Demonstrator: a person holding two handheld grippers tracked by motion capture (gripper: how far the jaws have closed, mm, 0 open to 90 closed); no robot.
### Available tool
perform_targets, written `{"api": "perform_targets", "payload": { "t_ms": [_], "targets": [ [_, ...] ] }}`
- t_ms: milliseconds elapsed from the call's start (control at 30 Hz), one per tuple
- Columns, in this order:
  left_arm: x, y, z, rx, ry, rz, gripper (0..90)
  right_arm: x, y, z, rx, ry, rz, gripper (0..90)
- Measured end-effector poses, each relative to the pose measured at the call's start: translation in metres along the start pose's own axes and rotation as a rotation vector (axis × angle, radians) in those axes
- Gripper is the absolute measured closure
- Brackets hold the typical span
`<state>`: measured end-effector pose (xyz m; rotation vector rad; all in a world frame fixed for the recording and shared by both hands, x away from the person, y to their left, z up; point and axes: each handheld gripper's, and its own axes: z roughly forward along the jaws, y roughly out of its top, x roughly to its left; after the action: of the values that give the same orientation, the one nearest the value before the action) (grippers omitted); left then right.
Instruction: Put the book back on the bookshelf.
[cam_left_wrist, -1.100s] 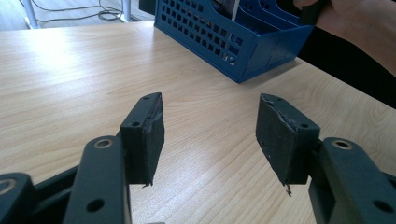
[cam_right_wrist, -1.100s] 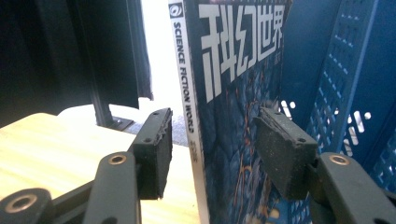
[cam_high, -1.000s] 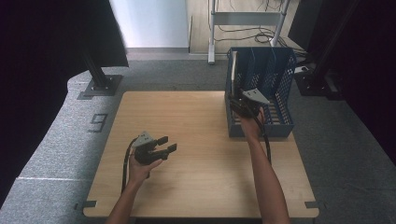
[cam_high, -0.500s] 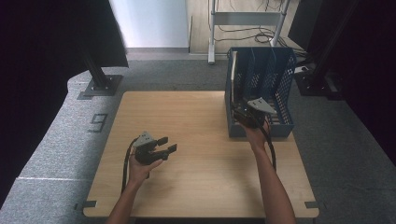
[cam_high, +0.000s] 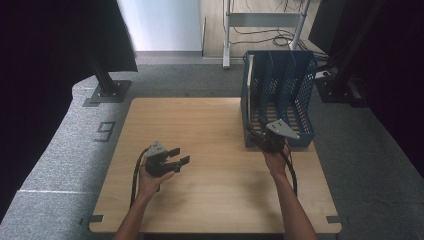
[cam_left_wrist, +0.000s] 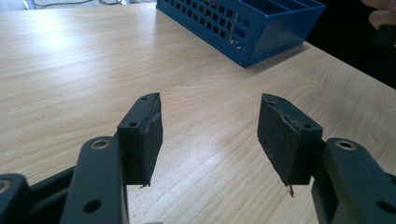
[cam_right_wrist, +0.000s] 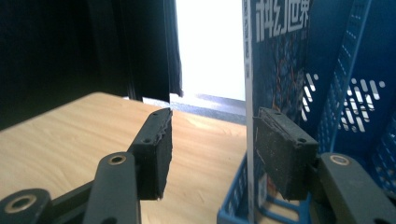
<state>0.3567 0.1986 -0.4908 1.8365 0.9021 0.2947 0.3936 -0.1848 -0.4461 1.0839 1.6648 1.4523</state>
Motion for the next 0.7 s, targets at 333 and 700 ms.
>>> {"api": "perform_targets", "payload": {
  "t_ms": [333,700],
  "targets": [
    [0.003,0.000,-0.004,-0.007,0.002,-0.012,40.3,0.002,-0.022,-0.018,0.048,0.026,0.000,45.1],
    [0.004,0.000,-0.005,-0.006,0.004,-0.011,40.5,0.004,-0.052,-0.034,0.106,0.070,0.028,45.7]
  ]
}}
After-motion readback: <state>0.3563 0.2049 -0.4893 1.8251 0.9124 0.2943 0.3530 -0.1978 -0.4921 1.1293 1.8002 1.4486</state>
